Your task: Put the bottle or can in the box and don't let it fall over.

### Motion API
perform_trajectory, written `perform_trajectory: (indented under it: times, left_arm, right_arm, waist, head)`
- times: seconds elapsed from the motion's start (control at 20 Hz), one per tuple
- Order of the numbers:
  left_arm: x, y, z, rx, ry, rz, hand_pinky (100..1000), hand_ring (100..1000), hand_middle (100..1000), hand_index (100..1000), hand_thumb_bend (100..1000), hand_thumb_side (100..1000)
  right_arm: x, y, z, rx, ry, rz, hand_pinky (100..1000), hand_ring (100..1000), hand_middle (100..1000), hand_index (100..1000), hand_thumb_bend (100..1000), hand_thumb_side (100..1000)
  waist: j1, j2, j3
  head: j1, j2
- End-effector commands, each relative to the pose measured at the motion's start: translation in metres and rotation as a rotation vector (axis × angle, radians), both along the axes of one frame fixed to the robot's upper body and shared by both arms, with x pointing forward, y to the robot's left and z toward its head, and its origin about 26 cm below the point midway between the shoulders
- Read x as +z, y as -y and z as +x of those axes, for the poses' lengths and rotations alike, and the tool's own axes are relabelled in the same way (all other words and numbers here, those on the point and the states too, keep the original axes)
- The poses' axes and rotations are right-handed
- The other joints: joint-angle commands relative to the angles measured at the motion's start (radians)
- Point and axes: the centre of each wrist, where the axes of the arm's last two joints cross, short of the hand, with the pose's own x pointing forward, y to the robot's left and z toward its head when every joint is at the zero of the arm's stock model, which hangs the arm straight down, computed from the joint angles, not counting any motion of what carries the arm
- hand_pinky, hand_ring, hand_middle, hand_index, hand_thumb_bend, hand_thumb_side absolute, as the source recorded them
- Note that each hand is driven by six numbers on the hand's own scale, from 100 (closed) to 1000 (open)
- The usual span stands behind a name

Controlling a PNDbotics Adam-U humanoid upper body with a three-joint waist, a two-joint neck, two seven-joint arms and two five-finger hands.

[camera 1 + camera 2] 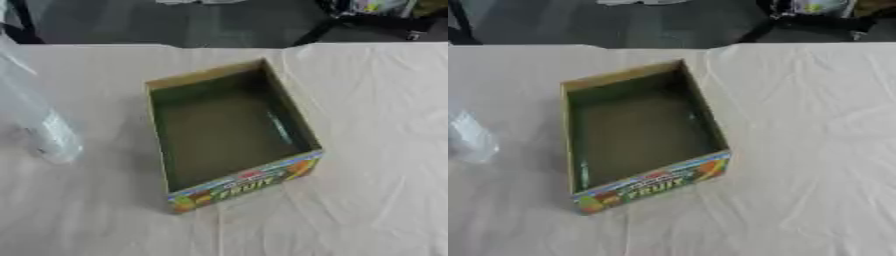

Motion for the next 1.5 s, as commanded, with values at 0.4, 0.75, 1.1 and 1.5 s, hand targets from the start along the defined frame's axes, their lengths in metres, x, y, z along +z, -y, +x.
perform_trajectory:
  times: [0.4, 0.75, 1.1, 1.5]
  left_arm:
    - [0.017, 0.001, 0.010, 0.013, 0.021, 0.052, 1000, 1000, 1000, 875, 547, 461]
    - [0.024, 0.008, 0.014, -0.026, 0.046, 0.074, 1000, 1000, 1000, 876, 552, 477]
    - [0.031, 0.012, 0.019, -0.045, 0.064, 0.090, 1000, 1000, 1000, 872, 560, 483]
    - [0.033, 0.017, 0.023, -0.046, 0.084, 0.100, 1000, 1000, 1000, 847, 555, 434]
  right_arm:
    - [0.006, 0.002, 0.002, 0.011, 0.007, -0.023, 1000, 1000, 1000, 1000, 100, 470]
    - [0.006, 0.002, 0.003, 0.015, 0.002, -0.024, 1000, 1000, 1000, 1000, 100, 470]
    - [0.006, 0.002, 0.003, 0.018, 0.001, -0.026, 1000, 1000, 1000, 1000, 100, 470]
    - [0.007, 0.000, 0.005, 0.021, -0.002, -0.026, 1000, 1000, 1000, 1000, 100, 470]
  waist:
    - [0.007, -0.008, -0.007]
    - [0.008, -0.007, -0.008]
    - [0.008, -0.009, -0.010]
    - [0.009, -0.003, -0.012]
  head:
    - [0.011, -0.003]
    - [0.015, -0.008]
    - [0.059, -0.015]
    - [0.060, -0.021]
